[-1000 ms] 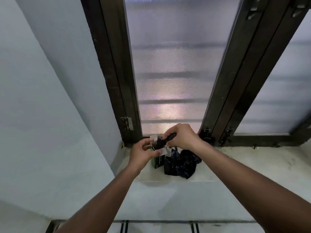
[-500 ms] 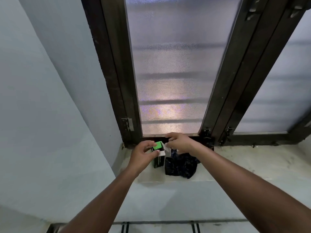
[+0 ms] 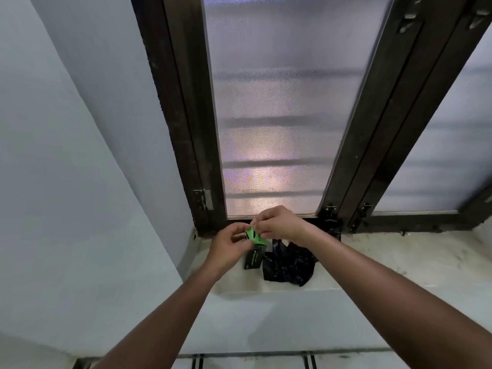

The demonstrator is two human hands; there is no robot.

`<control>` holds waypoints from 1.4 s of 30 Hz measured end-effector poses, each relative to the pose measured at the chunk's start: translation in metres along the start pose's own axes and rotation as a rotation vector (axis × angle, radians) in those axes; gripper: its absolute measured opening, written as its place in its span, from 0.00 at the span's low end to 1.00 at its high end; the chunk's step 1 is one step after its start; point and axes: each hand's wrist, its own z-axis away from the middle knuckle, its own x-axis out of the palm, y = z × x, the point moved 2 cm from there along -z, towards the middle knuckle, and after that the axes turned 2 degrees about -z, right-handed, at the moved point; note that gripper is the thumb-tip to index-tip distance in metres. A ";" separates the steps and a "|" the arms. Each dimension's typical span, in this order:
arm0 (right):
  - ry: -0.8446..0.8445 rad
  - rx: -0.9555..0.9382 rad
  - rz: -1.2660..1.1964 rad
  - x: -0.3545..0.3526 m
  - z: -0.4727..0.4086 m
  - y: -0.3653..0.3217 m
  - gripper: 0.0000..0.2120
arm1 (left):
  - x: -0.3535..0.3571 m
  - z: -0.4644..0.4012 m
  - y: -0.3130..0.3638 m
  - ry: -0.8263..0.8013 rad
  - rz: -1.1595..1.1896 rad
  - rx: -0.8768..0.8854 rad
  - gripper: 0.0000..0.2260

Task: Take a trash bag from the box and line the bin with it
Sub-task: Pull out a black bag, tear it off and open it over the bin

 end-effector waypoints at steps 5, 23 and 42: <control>0.123 -0.103 0.388 0.017 -0.003 -0.010 0.06 | -0.003 -0.003 -0.009 -0.069 -0.038 0.019 0.22; 0.259 -0.142 0.042 0.026 0.002 0.010 0.15 | -0.008 0.004 -0.013 0.006 -0.166 0.152 0.17; 0.413 0.190 0.199 0.078 -0.027 0.049 0.21 | -0.041 0.012 -0.019 0.235 -0.662 -0.323 0.14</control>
